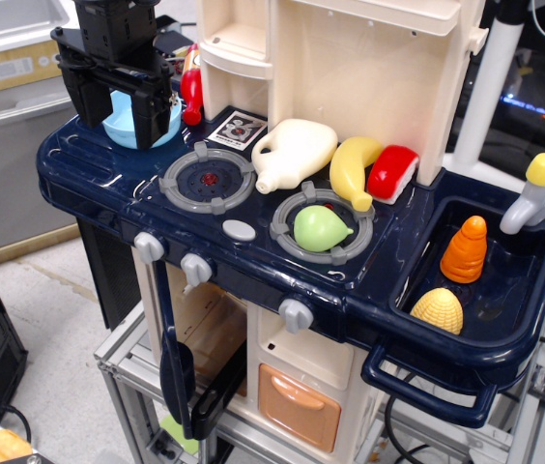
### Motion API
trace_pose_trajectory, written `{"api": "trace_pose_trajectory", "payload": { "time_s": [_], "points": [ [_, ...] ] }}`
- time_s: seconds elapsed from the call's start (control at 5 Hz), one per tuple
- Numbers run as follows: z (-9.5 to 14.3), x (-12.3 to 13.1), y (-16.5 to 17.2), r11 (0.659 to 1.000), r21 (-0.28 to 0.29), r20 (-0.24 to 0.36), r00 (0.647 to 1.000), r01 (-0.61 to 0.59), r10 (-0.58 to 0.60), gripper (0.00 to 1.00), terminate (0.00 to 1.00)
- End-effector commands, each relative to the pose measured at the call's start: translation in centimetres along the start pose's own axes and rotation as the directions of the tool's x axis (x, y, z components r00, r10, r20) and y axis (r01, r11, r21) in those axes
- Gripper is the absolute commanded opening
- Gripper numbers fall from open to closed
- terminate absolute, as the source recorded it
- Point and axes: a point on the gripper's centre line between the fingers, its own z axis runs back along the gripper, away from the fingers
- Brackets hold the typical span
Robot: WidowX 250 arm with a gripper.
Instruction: Put carrot in bowl
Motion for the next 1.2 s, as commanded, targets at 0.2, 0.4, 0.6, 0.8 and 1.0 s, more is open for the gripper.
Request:
{"api": "trace_pose_trajectory", "payload": {
  "time_s": [0.2,0.4,0.6,0.8,1.0],
  "points": [
    [1.5,0.2,-4.9,0.980,0.048,0.010,0.981,-0.194,0.194,1.00,0.00],
    [2.5,0.8,-9.7,0.928,0.058,0.045,0.929,-0.369,0.367,1.00,0.00],
    [3.6,1.9,-14.6,0.882,0.021,0.090,0.879,-0.471,0.468,1.00,0.00],
    [4.1,2.6,-19.6,0.940,-0.056,0.131,0.931,-0.336,0.340,1.00,0.00],
    [3.1,4.0,-23.3,0.964,-0.028,0.147,0.952,-0.266,0.267,1.00,0.00]
  ]
}}
